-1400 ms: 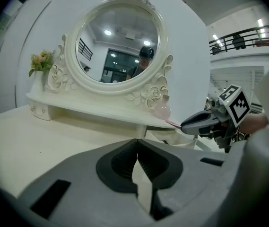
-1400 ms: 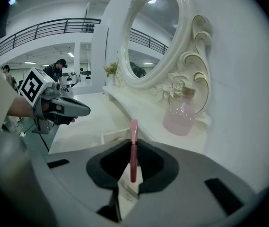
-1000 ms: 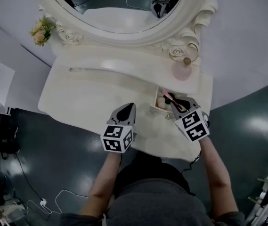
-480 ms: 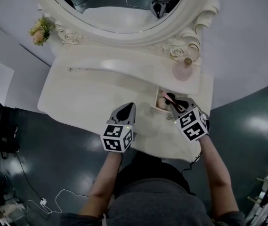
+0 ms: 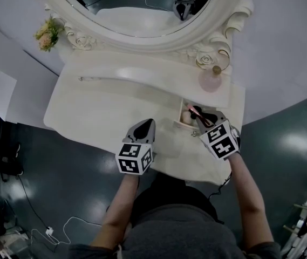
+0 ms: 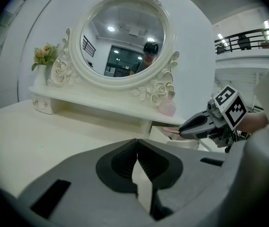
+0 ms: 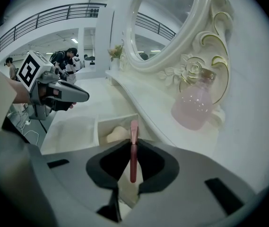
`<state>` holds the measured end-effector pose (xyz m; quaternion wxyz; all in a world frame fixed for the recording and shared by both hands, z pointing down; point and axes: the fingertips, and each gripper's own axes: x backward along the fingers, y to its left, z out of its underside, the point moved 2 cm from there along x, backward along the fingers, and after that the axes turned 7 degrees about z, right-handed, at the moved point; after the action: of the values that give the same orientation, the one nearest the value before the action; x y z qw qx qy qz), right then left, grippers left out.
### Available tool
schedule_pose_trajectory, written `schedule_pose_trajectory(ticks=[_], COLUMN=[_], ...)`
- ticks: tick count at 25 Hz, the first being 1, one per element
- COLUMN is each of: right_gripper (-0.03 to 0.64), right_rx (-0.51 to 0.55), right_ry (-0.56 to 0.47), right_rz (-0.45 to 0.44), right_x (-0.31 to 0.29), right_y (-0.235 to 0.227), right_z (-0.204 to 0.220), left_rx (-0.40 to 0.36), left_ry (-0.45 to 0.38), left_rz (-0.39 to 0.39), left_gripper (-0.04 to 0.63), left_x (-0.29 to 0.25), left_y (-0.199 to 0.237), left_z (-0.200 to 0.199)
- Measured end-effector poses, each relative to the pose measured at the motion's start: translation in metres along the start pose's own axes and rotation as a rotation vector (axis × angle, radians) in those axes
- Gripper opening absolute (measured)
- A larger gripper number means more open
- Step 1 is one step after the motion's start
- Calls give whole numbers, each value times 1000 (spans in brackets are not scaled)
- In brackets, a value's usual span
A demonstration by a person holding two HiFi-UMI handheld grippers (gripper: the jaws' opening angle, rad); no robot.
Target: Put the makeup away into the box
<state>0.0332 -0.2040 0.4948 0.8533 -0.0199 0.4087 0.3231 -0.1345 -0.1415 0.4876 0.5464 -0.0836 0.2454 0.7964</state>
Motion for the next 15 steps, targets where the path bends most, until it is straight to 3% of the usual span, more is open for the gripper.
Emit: schedule_pose_trajectory(ticks=[9,15], right_gripper=[78,72], right_rx=[-34,-124], right_ry=[-12,-93], right_rz=[-4,51], right_x=[3,20], right_y=[-1,-10], right_z=[-2,-13], left_rx=[9,-2], left_ry=[2,3], left_rz=[-1,11], left_gripper=[6,6], left_x=[3,2], left_y=[0,-2], left_z=[2,1])
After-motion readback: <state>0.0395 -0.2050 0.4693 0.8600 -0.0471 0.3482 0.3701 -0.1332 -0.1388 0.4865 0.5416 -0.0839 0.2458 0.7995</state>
